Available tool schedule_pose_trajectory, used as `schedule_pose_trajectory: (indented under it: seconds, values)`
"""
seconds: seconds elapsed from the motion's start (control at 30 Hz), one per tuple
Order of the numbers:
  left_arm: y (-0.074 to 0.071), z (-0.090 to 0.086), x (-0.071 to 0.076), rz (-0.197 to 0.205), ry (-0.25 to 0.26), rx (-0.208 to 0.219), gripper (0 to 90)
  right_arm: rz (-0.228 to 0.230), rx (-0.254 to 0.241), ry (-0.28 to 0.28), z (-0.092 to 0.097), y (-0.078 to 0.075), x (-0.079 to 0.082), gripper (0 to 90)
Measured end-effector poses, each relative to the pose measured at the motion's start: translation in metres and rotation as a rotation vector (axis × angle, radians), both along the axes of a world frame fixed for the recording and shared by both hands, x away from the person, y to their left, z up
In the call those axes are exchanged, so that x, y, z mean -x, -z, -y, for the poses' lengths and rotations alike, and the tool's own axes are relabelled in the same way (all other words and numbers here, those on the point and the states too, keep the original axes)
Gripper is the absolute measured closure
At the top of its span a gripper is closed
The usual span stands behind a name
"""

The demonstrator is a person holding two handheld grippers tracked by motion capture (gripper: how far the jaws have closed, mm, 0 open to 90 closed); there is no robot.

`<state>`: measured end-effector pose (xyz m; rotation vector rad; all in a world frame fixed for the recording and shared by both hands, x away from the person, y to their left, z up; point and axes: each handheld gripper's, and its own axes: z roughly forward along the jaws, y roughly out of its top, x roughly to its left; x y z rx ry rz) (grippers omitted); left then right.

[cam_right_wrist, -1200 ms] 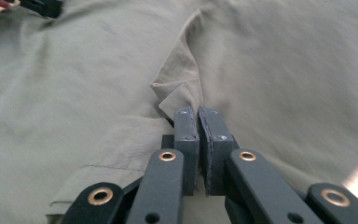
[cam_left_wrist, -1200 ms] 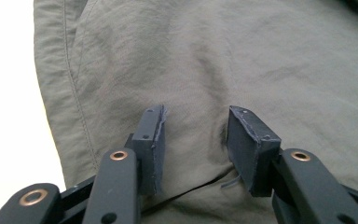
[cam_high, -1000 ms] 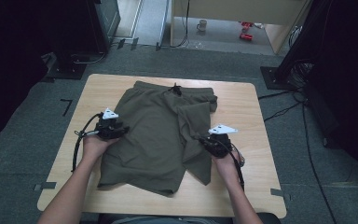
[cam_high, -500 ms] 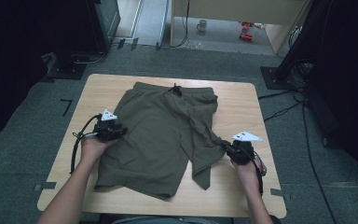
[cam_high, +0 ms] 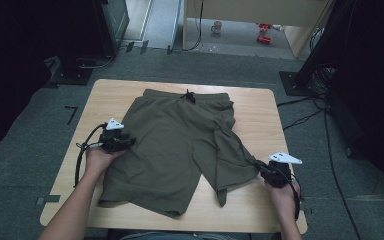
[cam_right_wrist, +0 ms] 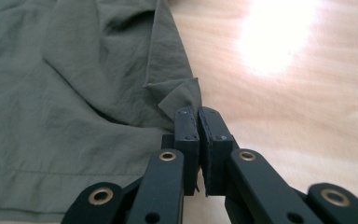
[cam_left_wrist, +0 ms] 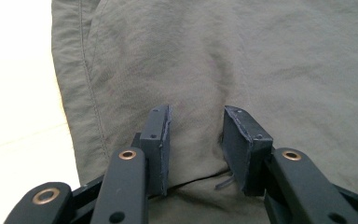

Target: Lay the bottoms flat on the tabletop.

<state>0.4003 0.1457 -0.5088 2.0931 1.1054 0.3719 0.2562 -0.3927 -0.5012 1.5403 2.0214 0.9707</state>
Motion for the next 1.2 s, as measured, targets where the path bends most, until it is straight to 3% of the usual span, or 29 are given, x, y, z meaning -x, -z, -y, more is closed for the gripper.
schedule_pose_trajectory:
  seconds: [0.23, 0.4, 0.47, 0.73, 0.77, 0.93, 1.03, 1.2]
  values:
    - [0.001, -0.004, -0.004, -0.003, -0.001, 0.018, 62.1, -0.027, 0.001, 0.049, 0.022, 0.01, 0.012, 86.1]
    - [0.0, -0.005, -0.006, 0.013, -0.006, -0.022, 61.0, -0.026, 0.037, 0.057, 0.03, 0.012, 0.021, 85.8]
    - [0.0, -0.006, -0.006, 0.011, -0.01, -0.018, 60.8, -0.021, 0.043, 0.07, 0.036, 0.013, 0.025, 85.5]
    - [-0.001, -0.015, -0.006, -0.012, -0.024, 0.003, 59.9, -0.049, 0.012, 0.134, 0.051, 0.012, 0.04, 81.8]
    - [-0.001, -0.015, -0.005, -0.013, -0.026, 0.004, 59.4, -0.042, 0.004, 0.138, 0.052, 0.011, 0.041, 77.4]
    - [-0.003, -0.018, -0.004, -0.045, -0.017, 0.021, 57.3, 0.045, -0.031, 0.116, 0.044, -0.004, 0.041, 73.4]
    - [-0.004, -0.015, -0.006, -0.031, -0.015, -0.025, 56.8, 0.061, -0.028, 0.098, 0.036, -0.009, 0.033, 72.8]
    - [-0.01, -0.01, -0.011, -0.029, -0.001, 0.004, 59.6, 0.09, -0.064, 0.082, 0.027, -0.015, 0.019, 72.9]
